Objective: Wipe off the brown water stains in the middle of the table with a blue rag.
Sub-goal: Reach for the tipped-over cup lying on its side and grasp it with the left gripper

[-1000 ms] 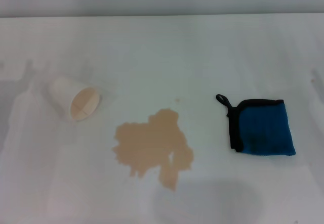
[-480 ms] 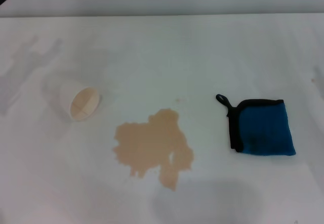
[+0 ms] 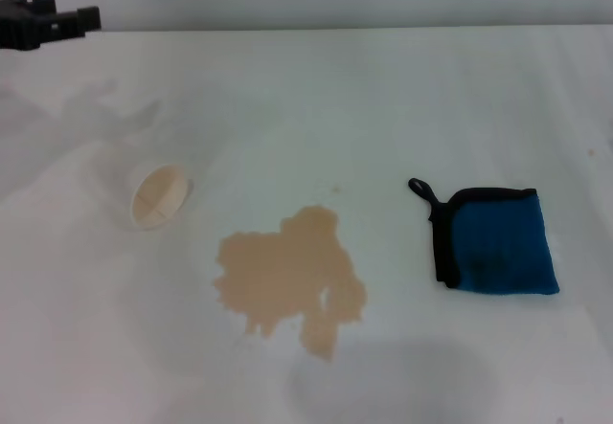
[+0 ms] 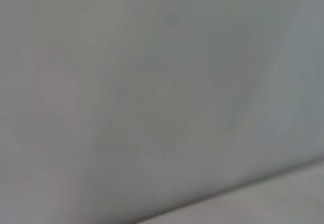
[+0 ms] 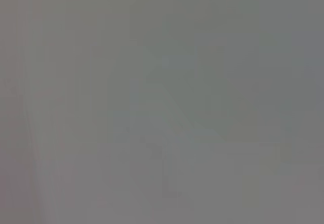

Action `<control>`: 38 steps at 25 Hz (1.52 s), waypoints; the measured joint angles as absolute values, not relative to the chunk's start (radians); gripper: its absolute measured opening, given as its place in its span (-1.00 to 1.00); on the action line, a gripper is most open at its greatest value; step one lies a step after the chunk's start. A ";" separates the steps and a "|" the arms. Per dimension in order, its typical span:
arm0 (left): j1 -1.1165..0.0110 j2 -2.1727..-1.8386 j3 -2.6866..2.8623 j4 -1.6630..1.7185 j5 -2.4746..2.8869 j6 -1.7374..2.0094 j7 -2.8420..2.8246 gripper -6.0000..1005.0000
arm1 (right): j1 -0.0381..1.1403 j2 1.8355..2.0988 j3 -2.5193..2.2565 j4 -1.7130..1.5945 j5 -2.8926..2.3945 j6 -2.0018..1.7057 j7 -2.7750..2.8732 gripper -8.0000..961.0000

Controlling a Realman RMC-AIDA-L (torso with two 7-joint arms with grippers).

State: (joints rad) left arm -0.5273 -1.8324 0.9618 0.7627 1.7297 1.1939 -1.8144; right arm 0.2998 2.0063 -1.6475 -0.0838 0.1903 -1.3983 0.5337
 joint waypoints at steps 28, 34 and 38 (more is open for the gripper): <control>-0.706 -1.836 1.044 0.926 2.442 1.438 -1.370 0.72 | 0.311 2.010 -1.653 -0.092 0.181 -1.378 0.541 0.52; -0.708 -1.833 1.043 0.991 2.447 1.451 -1.321 0.72 | 0.318 2.011 -1.654 -0.110 0.181 -1.322 0.542 0.52; -0.725 -1.840 1.035 1.011 2.455 1.458 -1.312 0.72 | 0.322 2.010 -1.654 -0.131 0.181 -1.294 0.541 0.52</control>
State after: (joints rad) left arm -0.7253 -1.8396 1.0355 1.0114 2.4547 1.4577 -1.3123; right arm 0.3222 2.0099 -1.6536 -0.1310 0.1811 -1.2937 0.5407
